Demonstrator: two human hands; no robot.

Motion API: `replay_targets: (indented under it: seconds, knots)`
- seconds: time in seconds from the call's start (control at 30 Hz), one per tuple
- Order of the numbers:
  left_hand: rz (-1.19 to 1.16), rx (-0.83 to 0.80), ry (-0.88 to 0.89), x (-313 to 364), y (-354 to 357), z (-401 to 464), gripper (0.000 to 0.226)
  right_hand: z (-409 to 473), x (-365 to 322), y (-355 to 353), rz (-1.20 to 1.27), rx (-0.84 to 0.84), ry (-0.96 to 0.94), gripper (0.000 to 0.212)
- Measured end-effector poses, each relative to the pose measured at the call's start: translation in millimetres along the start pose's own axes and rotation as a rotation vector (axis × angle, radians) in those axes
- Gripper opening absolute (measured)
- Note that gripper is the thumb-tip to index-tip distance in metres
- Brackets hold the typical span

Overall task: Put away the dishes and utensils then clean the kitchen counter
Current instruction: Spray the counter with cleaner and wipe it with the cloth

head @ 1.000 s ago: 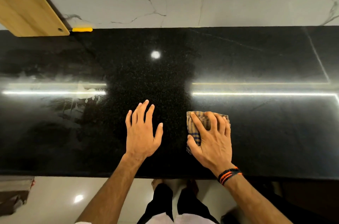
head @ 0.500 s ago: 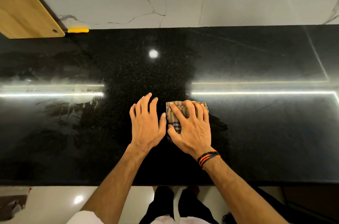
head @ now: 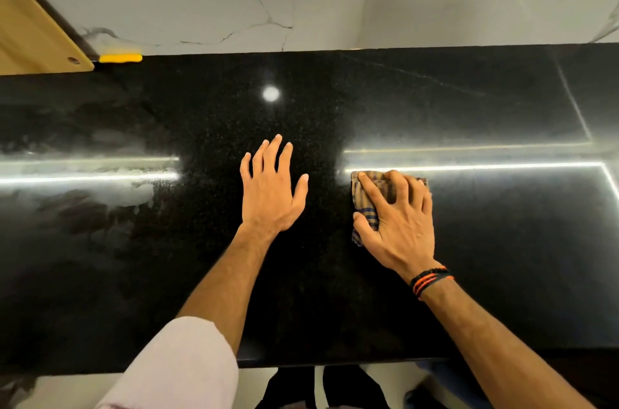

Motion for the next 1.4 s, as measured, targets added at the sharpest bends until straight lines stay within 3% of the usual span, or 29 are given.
replay_targets:
  seconds: [0.3, 0.5, 0.83, 1.4]
  knots:
    - [-0.014, 0.012, 0.0, -1.0, -4.0, 0.6, 0.06, 20.7, -82.7, 12.4, 0.058, -0.039, -0.098, 0.066]
    - [-0.028, 0.018, -0.002, -1.2, -3.3, 1.0, 0.06, 30.6, -71.8, 13.1, 0.07, -0.013, -0.124, 0.066]
    - [-0.029, 0.017, -0.013, -1.8, -3.2, 1.0, 0.06, 72.2, -4.9, 6.3, 0.016, 0.046, -0.009, 0.063]
    - [-0.029, 0.002, -0.021, -1.9, -3.9, 1.9, 0.062, 91.6, -87.2, 22.8, 0.053, 0.027, -0.081, 0.066]
Point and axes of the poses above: each hand's wrist, its own z-axis towards the middle knuckle, its own y-axis out of the palm, x = y × z, the point moved 6 cm from there along z, towards the middle knuckle, and after that the axes turned 9 degrees about y, right-handed, at the moved point
